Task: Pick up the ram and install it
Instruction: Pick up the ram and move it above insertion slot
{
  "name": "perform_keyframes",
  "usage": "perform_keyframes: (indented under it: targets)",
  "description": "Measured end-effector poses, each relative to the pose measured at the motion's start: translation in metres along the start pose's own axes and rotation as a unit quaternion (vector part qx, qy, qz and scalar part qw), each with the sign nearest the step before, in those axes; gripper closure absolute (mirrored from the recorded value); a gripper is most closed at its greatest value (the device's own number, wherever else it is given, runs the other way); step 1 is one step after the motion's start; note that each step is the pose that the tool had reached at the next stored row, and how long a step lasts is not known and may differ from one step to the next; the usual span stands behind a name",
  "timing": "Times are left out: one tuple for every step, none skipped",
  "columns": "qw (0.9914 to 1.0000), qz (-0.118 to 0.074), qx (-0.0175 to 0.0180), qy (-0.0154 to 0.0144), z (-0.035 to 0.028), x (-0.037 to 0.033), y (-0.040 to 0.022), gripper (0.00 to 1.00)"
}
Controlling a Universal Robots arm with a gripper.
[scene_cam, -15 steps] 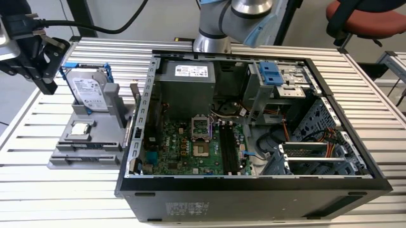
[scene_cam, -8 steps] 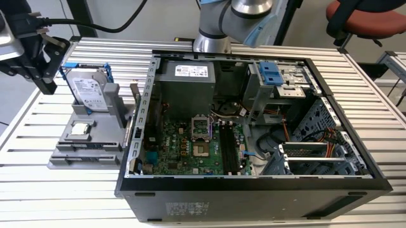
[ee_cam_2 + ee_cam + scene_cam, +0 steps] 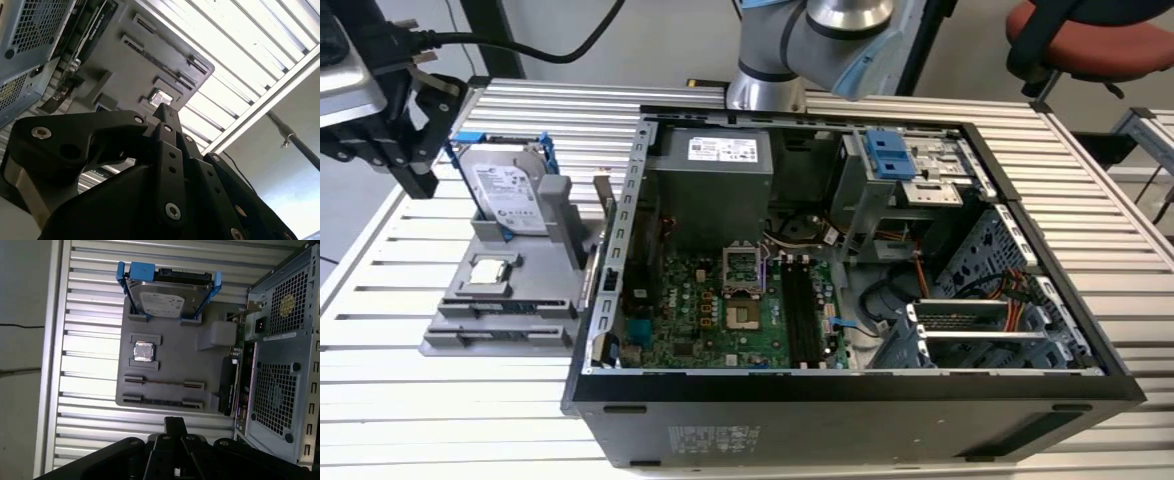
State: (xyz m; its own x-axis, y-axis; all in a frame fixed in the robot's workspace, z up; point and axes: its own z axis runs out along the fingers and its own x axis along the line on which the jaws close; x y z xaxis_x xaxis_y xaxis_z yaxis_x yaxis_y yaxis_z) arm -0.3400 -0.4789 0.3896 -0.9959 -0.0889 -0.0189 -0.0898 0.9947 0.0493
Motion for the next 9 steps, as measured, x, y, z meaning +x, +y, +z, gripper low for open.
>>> perform_keyframes:
  targets:
    - [0.99998, -0.006, -0.0001, 0.0003, 0.0, 0.0, 0.0, 1.0]
    - [0.99993, -0.012, -0.0001, 0.0006, 0.0, 0.0, 0.0, 1.0]
    - [0.99984, -0.018, -0.0001, 0.0009, 0.0, 0.0, 0.0, 1.0]
    - [0.9997, -0.024, -0.0002, 0.0012, 0.0, 0.0, 0.0, 1.0]
    - [0.99952, -0.031, -0.0002, 0.0016, 0.0, 0.0, 0.0, 1.0]
    - [0.9993, -0.037, -0.0002, 0.0019, 0.0, 0.0, 0.0, 1.0]
    - [0.999, -0.045, -0.0003, 0.0022, 0.0, 0.0, 0.0, 1.0]
    - [0.99866, -0.052, -0.0003, 0.0026, 0.0, 0.0, 0.0, 1.0]
    - [0.99828, -0.059, -0.0004, 0.003, -0.0001, 0.0, 0.0, 1.0]
